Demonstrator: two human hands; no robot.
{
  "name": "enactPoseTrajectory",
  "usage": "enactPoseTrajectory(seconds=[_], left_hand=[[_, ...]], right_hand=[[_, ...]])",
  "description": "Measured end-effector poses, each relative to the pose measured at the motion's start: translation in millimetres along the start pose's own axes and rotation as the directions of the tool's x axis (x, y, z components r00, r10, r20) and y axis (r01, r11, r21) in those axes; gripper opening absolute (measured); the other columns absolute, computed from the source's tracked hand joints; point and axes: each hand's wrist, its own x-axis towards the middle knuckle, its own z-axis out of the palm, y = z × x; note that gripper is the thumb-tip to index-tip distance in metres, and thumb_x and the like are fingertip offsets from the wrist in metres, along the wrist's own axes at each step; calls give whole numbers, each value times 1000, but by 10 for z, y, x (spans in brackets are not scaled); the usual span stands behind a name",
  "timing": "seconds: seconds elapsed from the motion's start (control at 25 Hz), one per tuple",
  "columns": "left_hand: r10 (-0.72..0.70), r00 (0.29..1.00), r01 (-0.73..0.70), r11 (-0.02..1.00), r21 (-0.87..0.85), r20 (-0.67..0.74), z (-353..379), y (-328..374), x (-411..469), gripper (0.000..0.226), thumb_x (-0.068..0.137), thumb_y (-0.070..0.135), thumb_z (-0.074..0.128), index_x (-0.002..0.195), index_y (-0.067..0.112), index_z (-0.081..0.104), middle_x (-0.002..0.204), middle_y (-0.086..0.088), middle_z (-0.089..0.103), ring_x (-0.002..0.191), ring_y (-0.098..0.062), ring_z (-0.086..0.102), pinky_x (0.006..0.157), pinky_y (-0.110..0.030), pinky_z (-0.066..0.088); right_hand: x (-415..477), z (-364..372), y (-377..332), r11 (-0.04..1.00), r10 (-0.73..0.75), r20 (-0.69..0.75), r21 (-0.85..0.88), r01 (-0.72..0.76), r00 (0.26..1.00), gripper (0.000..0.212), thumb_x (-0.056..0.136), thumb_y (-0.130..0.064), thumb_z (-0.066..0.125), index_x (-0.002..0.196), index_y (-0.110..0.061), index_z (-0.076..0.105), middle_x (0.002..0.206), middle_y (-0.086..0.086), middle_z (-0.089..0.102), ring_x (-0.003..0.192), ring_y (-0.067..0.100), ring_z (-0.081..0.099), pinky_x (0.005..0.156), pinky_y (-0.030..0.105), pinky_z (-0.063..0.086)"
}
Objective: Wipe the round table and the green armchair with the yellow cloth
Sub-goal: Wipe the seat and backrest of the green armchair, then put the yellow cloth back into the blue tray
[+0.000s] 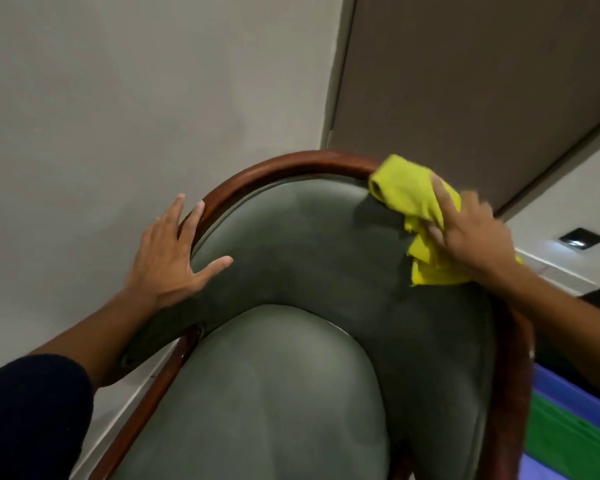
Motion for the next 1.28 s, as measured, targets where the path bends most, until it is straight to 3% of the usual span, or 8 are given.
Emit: enactPoseTrajectory(seconds=[0.2,0.4,0.6,0.76,0.88,1.08,1.16,1.28], left_hand=[[-64,992,91,959,-269,107,528,828,-340,112,71,79,50,157,24,3,166,-14,-4,153,-27,-1,123,-53,6],[-40,762,620,330,-712,646,1073,2418,-791,82,79,62,68,146,28,37,152,-9,43,134,-19,46,102,-28,40],[-123,587,787,-145,-599,800,837,3205,-1348,80,75,57,72,139,18,44,113,1,70,92,-9,69,70,-24,53],[-151,704,663,-214,-718,694,749,3659,-1579,26,83,39,70,95,16,70,87,2,78,76,-6,73,59,-15,55],[-206,702,658,-180,-732,682,882,4160,-1723,30,81,21,78,103,20,59,101,-7,69,80,-10,72,61,-22,57],[65,478,807,-426,-409,876,1338,4887,-1954,62,82,38,77,135,19,52,127,-19,67,114,-36,66,96,-51,54],[-4,504,775,-439,-454,864,1511,5049,-1944,51,86,21,74,132,7,57,124,-25,67,110,-39,67,93,-52,56],[-324,607,726,-146,-672,726,1772,5160,-1832,52,82,-8,67,127,11,49,121,-30,65,103,-38,66,86,-52,57]], right_hand=[[-1079,435,-23,832,361,346,299,-467,866,97,86,-54,63,154,-38,-4,129,28,43,106,54,58,86,59,48],[-1324,598,-327,517,423,449,593,-617,787,88,76,-29,82,142,-24,24,129,18,57,102,33,60,88,48,52],[-1960,192,183,3,29,682,731,-682,731,73,63,-12,86,124,-32,51,123,15,64,97,29,71,73,39,62],[-2439,192,674,-198,-255,617,721,-665,745,65,69,-8,82,127,-27,58,120,21,67,94,34,71,73,43,61],[-2637,263,930,-388,-175,635,658,-646,752,61,75,-1,72,130,-20,52,107,21,71,77,34,72,64,42,62],[-2953,390,1495,-248,-49,709,674,-696,704,56,81,19,60,122,-18,55,91,12,75,70,25,72,56,36,61],[-3047,451,1771,26,48,648,760,-649,760,59,79,20,61,119,-22,55,89,8,71,66,15,67,54,29,57],[-3192,664,2078,554,145,430,711,-433,891,57,76,-1,62,123,-31,52,109,4,59,88,18,61,73,29,50]])
